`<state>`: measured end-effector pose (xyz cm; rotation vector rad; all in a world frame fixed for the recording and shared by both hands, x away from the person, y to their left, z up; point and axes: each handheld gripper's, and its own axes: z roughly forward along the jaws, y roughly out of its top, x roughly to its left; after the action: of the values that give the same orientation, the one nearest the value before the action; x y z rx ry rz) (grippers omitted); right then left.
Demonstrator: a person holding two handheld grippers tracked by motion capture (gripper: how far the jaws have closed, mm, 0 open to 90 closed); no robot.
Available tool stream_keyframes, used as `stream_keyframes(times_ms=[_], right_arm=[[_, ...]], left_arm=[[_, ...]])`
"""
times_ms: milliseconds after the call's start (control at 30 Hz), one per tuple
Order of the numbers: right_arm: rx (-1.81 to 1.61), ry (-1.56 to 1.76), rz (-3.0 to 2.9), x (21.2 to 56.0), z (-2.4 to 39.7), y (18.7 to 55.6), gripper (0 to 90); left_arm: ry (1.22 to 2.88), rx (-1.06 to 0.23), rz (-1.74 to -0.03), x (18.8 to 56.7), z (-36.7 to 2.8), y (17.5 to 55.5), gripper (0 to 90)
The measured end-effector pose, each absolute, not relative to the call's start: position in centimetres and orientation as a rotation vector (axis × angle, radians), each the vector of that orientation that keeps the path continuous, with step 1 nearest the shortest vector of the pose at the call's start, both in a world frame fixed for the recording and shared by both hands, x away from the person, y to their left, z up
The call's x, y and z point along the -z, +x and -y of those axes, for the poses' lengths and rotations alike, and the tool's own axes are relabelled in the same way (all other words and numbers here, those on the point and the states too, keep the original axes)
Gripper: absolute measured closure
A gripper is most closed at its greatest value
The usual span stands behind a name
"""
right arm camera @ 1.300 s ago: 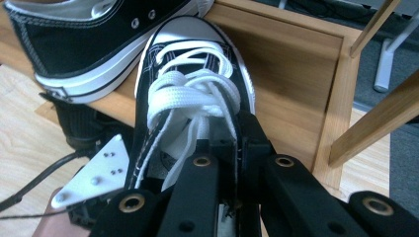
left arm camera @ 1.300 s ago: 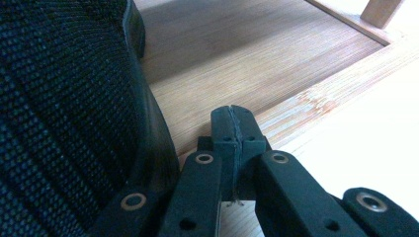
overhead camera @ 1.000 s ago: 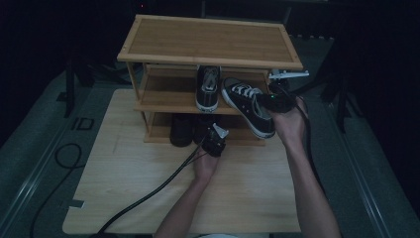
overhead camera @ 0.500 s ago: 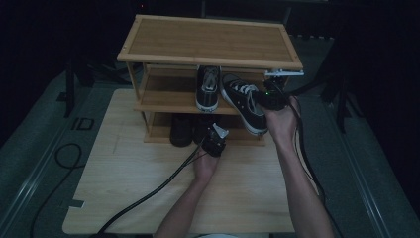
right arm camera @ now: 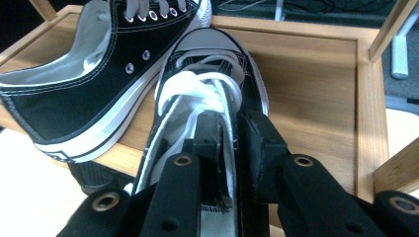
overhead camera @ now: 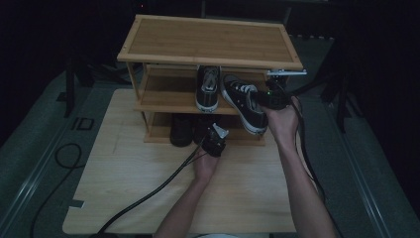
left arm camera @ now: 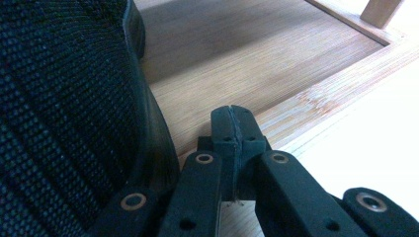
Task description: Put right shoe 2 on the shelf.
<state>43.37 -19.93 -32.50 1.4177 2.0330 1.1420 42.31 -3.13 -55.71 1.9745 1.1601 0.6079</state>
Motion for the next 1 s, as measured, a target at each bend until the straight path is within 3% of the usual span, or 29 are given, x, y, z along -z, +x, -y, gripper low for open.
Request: stream_keyframes(times_ms=[267, 700, 1000], right_arm=[[-1.145, 1.354, -2.008, 31.9, 19.7, 42.9, 71.9], [-1.171, 1.316, -1.967, 30.0, 20.3, 42.2, 74.5], [-1.103, 1.317, -1.962, 30.1, 22.0, 42.1, 86.9]], left_arm=[[1.972, -0.609, -1.161, 55.7, 3.2, 42.3, 90.0], [1.972, -0.609, -1.161, 55.7, 3.2, 42.3, 90.0], [1.973, -0.609, -1.161, 55.7, 3.1, 42.3, 90.0]])
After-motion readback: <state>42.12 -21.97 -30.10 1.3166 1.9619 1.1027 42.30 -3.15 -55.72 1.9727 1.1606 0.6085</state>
